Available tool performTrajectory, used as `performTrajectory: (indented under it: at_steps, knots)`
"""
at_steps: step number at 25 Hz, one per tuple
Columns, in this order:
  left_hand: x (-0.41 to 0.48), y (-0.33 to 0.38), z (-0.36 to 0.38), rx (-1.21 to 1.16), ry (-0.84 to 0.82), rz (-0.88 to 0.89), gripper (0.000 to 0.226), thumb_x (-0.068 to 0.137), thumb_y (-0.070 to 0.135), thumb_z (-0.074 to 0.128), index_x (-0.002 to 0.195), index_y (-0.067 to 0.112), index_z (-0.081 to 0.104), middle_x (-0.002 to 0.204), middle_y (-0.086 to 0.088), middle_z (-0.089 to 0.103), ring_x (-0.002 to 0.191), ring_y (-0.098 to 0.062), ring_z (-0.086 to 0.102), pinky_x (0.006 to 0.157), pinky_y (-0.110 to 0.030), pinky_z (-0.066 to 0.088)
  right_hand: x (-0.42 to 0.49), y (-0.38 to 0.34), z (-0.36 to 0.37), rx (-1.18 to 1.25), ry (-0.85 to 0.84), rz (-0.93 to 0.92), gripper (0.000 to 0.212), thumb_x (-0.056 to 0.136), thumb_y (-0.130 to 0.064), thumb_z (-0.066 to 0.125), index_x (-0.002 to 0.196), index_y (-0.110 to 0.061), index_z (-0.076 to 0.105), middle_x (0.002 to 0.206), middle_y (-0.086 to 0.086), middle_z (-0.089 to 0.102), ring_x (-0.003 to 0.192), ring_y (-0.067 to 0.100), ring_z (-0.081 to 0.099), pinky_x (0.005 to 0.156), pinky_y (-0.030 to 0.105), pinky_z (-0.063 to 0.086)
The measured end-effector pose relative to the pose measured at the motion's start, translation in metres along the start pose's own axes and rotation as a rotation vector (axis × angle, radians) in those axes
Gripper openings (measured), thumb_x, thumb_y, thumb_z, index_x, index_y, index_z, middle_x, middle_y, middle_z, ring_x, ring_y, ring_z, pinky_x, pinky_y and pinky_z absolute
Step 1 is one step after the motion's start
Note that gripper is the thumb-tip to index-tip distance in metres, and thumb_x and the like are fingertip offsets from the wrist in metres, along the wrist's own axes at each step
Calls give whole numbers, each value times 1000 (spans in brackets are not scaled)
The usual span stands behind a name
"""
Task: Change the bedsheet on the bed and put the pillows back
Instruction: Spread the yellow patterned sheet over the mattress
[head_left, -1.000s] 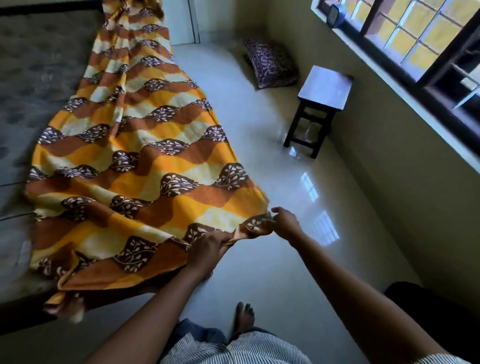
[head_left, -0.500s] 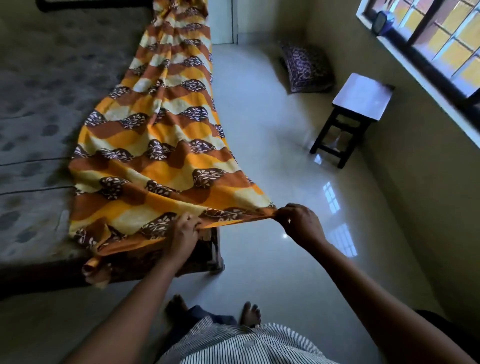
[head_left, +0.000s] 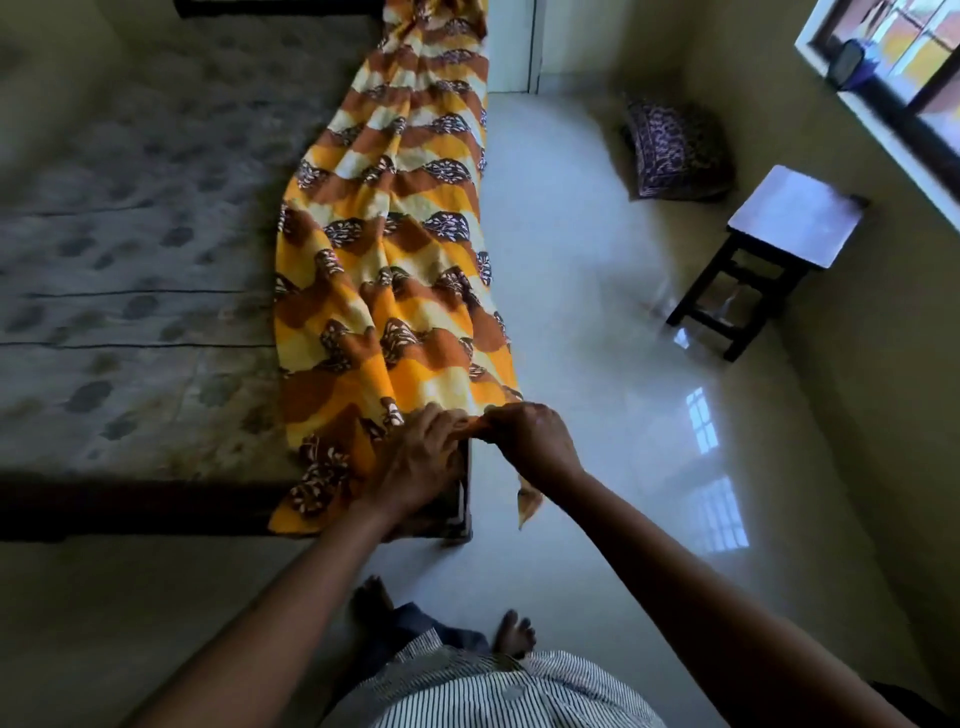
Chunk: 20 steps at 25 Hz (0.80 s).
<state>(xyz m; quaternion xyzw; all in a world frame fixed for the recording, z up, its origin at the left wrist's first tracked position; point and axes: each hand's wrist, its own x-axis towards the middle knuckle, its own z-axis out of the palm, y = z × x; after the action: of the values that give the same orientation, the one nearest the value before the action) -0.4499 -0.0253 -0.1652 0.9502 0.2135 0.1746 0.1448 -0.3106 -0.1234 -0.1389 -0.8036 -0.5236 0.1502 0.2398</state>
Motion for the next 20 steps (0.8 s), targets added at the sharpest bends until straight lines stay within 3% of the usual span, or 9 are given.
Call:
performTrajectory:
  at_steps: [2, 4, 6, 8, 9, 12, 15, 17, 20]
  knots:
    - [-6, -31, 7, 5, 18, -210, 29, 85, 15, 42, 106, 9, 61, 98, -15, 57, 86, -32, 57, 68, -35, 50, -5, 7, -23, 74, 139, 8, 17, 79, -21, 59, 84, -18, 75, 78, 8, 71, 74, 29, 65, 58, 30, 41]
    - [-10, -60, 9, -85, 102, -617, 27, 86, -3, 46, 107, 1, 63, 106, -21, 54, 94, -37, 55, 76, -38, 45, -10, 20, -44, 145, 253, 100, 20, 76, -18, 60, 87, -18, 76, 79, 7, 72, 73, 28, 66, 62, 31, 46]
    - [-9, -79, 6, -168, 157, -878, 30, 85, -12, 46, 108, -3, 63, 112, -25, 53, 104, -41, 52, 89, -43, 42, -15, 39, -51, 156, 250, 260, 18, 78, -10, 64, 89, -17, 76, 81, 7, 73, 77, 26, 67, 64, 27, 43]
    - [2, -75, 3, -239, 157, -842, 34, 85, -12, 43, 113, -3, 60, 117, -26, 56, 110, -42, 52, 95, -46, 41, -15, 53, -42, 65, 90, 406, 20, 80, -12, 62, 96, -19, 73, 90, 8, 72, 91, 28, 65, 70, 30, 43]
    - [11, -62, -2, -258, 157, -761, 35, 85, -8, 42, 116, -1, 58, 117, -27, 58, 110, -41, 54, 94, -47, 42, -13, 48, -36, 22, 0, 414, 29, 80, -16, 64, 108, -20, 68, 103, 7, 69, 102, 28, 61, 78, 31, 44]
    - [29, -13, -21, -184, 172, -302, 38, 83, 15, 36, 111, 5, 59, 103, -27, 65, 92, -39, 64, 76, -41, 51, 1, 1, -8, 134, -121, 142, 76, 74, -25, 74, 141, -24, 36, 134, 4, 51, 118, 22, 51, 91, 33, 42]
    - [37, 5, -40, -14, 192, 58, 34, 88, 29, 42, 106, 8, 62, 92, -15, 70, 81, -27, 65, 65, -28, 47, 22, -34, -7, 237, 131, -11, 43, 76, -9, 64, 118, -19, 64, 105, 11, 70, 94, 27, 66, 74, 32, 46]
    - [34, -9, -42, 6, 170, 63, 28, 90, 31, 45, 111, 16, 56, 96, -13, 65, 81, -23, 58, 59, -27, 44, 29, -29, -22, 202, 256, 25, 37, 71, -2, 60, 100, -19, 73, 94, 8, 74, 88, 26, 68, 73, 28, 46]
    - [23, -43, -28, 4, 201, -234, 32, 83, -5, 51, 110, 8, 63, 97, -15, 57, 77, -30, 59, 58, -24, 40, 28, -8, -49, 226, 324, 45, 41, 64, 4, 60, 92, -23, 75, 89, 0, 75, 81, 16, 69, 72, 26, 52]
